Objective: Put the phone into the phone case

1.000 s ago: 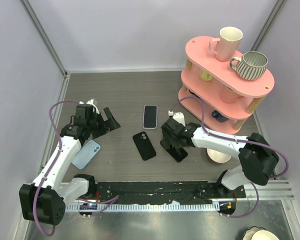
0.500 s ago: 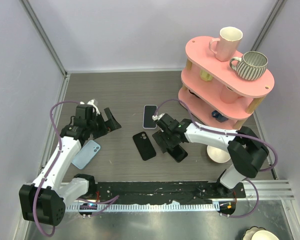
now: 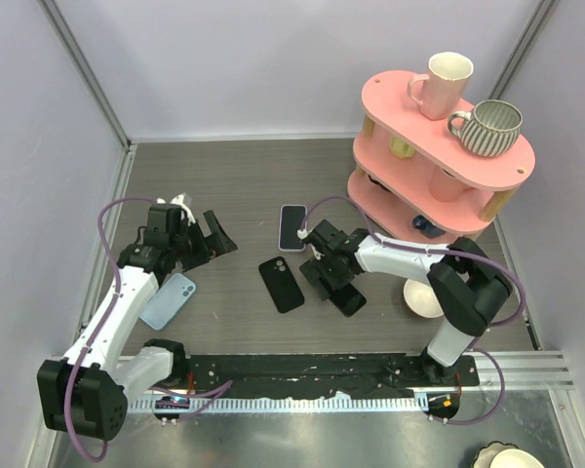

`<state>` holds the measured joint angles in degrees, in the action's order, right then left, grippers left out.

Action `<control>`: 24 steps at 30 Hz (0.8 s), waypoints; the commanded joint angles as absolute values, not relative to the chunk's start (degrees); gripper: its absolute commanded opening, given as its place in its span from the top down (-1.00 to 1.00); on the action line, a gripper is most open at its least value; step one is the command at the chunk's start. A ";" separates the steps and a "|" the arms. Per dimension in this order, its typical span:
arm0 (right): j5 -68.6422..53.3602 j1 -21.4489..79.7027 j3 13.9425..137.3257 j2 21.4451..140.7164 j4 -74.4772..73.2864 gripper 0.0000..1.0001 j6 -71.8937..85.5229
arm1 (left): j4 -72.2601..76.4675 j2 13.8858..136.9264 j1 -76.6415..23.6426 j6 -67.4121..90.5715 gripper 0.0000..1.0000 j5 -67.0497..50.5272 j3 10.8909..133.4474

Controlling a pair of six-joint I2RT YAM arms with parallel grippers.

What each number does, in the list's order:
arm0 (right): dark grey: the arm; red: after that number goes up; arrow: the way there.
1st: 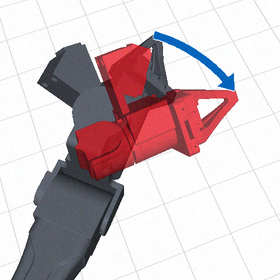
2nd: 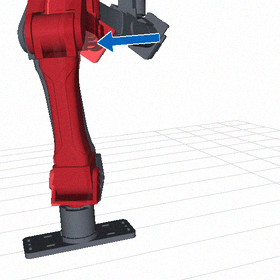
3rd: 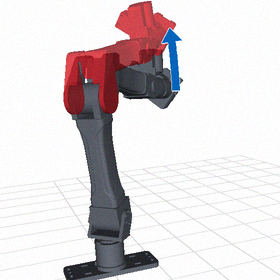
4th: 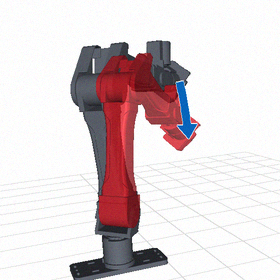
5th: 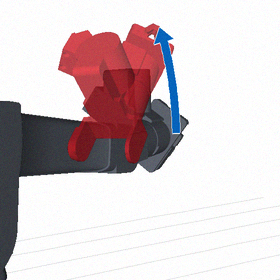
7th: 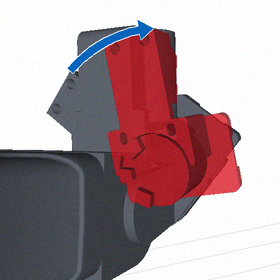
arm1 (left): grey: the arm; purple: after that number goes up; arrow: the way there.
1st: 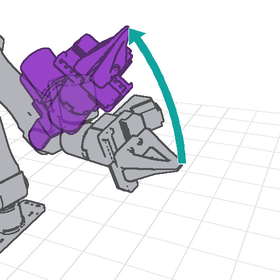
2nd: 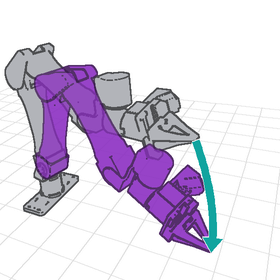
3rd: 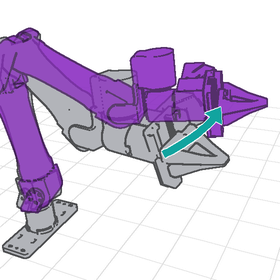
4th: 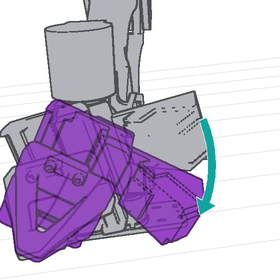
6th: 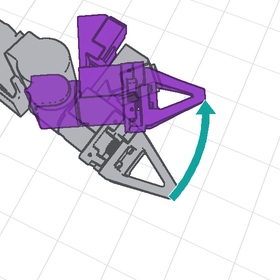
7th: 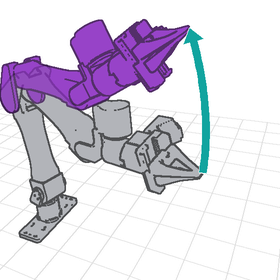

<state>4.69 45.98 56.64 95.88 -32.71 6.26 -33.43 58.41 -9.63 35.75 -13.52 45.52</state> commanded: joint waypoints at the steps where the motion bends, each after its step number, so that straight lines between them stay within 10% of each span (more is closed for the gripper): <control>1: 3.86 46.05 57.39 97.47 -32.09 -0.92 7.73 | -31.47 58.18 -9.49 35.60 -0.90 -14.85 45.18; 24: -12.02 39.30 60.99 98.09 -28.65 -0.07 8.18 | -30.85 58.10 -9.49 35.51 -0.88 -15.82 45.09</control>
